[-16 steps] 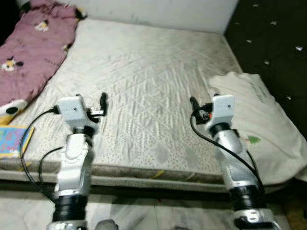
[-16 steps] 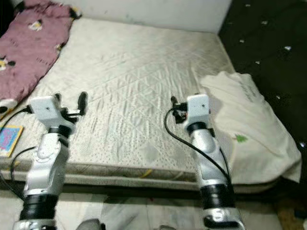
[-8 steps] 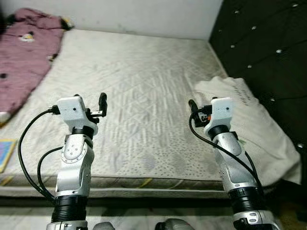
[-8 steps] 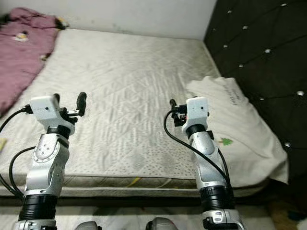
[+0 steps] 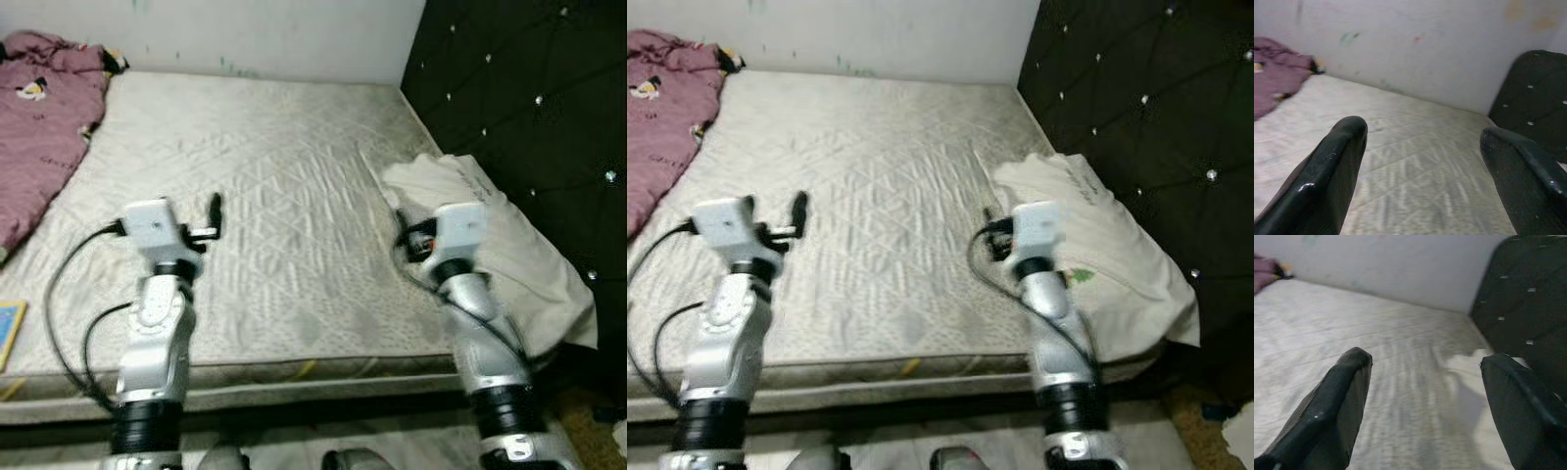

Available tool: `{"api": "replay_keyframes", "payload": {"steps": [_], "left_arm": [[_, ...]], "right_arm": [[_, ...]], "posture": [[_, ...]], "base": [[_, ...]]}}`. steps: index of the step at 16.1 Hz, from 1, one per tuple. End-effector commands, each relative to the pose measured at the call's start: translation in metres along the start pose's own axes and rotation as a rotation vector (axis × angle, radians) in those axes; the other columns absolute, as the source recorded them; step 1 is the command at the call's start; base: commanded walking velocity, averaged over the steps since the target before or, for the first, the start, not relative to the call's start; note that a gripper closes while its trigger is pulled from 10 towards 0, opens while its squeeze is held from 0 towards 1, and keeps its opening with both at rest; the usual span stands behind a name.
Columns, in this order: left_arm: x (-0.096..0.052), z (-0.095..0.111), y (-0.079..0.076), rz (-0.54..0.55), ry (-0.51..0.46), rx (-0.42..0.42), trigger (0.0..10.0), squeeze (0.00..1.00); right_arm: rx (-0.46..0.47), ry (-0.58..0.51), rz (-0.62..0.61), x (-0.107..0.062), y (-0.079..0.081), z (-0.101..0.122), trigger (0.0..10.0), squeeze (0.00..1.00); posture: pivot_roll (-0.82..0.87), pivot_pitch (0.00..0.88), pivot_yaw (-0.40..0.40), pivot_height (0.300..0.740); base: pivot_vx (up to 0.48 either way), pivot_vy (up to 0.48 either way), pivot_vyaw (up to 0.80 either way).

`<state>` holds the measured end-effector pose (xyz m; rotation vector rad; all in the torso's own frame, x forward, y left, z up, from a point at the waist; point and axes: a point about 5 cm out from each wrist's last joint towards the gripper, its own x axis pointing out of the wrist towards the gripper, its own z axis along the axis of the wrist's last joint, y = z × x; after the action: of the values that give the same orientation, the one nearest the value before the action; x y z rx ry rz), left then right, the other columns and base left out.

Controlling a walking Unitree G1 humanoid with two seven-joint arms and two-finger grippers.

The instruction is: Clean up the room

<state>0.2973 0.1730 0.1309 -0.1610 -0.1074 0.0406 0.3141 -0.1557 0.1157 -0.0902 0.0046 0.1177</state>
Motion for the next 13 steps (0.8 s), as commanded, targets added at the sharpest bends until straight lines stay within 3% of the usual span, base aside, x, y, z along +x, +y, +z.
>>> {"api": "replay_keyframes", "payload": {"steps": [1, 13], "left_arm": [[0.0021, 0.0009, -0.0023, 0.004, 0.004, -0.006, 10.0, 0.00], [0.0031, 0.0006, -0.0008, 0.029, 0.006, -0.022, 10.0, 0.00]], "right_arm": [[-0.004, 0.014, -0.007, 0.0023, -0.0048, 0.0010, 10.0, 0.00], [0.004, 0.055, 0.007, 0.0051, -0.0052, -0.0030, 10.0, 0.00]], "posture": [[-0.02, 0.000, -0.072, 0.740], [-0.02, 0.000, -0.076, 0.740]], "base": [[0.000, 0.480, 0.00], [0.000, 0.480, 0.00]]}}
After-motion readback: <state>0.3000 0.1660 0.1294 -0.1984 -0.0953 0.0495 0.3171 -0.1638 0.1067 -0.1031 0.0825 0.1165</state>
